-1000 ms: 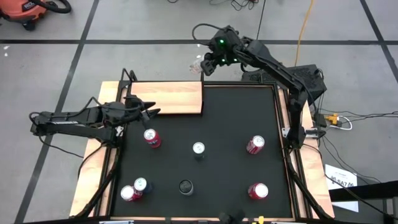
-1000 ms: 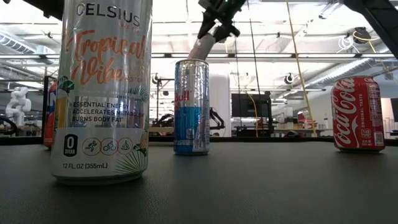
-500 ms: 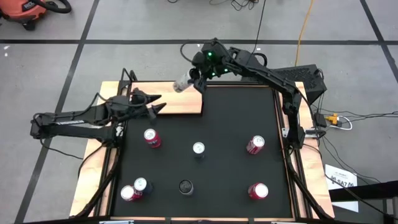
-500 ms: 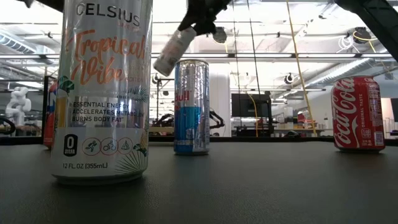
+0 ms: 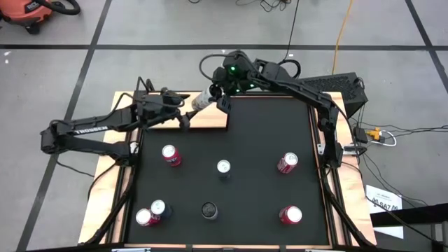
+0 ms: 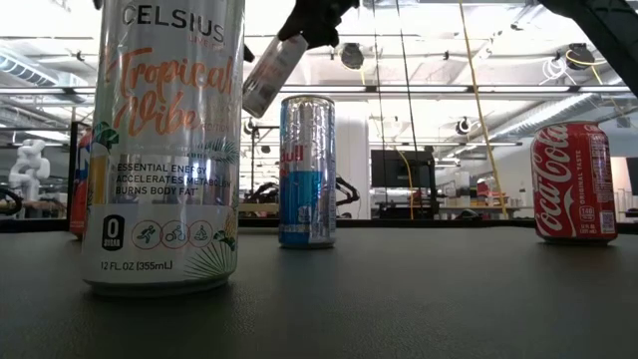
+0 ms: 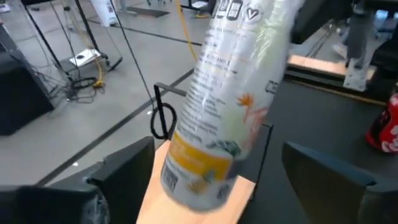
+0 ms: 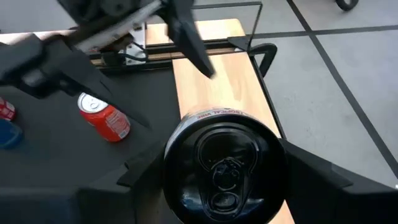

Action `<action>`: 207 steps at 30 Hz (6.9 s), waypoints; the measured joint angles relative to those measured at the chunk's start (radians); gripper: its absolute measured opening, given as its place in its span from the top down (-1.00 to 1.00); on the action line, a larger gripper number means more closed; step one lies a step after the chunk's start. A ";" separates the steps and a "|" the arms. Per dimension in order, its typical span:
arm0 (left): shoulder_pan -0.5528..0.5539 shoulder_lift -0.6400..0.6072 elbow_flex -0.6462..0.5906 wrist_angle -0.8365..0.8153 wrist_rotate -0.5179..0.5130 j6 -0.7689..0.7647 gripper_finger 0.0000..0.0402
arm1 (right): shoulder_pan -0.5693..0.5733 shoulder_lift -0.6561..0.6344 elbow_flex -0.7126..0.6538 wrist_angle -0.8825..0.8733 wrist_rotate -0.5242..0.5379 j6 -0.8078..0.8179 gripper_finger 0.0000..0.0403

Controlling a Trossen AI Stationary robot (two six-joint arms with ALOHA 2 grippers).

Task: Place canned beverage on shelf
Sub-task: Put the top white-yellow soda can on the shelf

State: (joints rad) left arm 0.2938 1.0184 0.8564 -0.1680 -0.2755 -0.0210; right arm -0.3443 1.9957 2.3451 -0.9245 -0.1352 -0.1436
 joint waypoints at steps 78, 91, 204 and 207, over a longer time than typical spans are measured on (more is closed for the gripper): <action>0.066 0.166 0.039 0.263 0.093 -0.065 -0.23 | -0.002 -0.078 0.002 0.078 0.106 0.169 -0.70; 0.115 0.070 0.039 0.259 0.100 -0.078 -0.24 | -0.079 -0.135 -0.073 0.115 -0.038 0.188 -0.68; 0.145 0.073 0.019 -0.137 0.061 -0.157 -0.93 | -0.181 0.112 -0.702 1.144 -0.022 0.101 -0.28; 0.145 0.073 0.019 -0.137 0.060 -0.157 -0.93 | -0.180 0.109 -0.702 1.141 -0.021 0.103 -0.38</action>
State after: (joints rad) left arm 0.4393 1.0912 0.8753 -0.3053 -0.2156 -0.1780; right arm -0.5247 2.1050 1.6428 0.2163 -0.1566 -0.0405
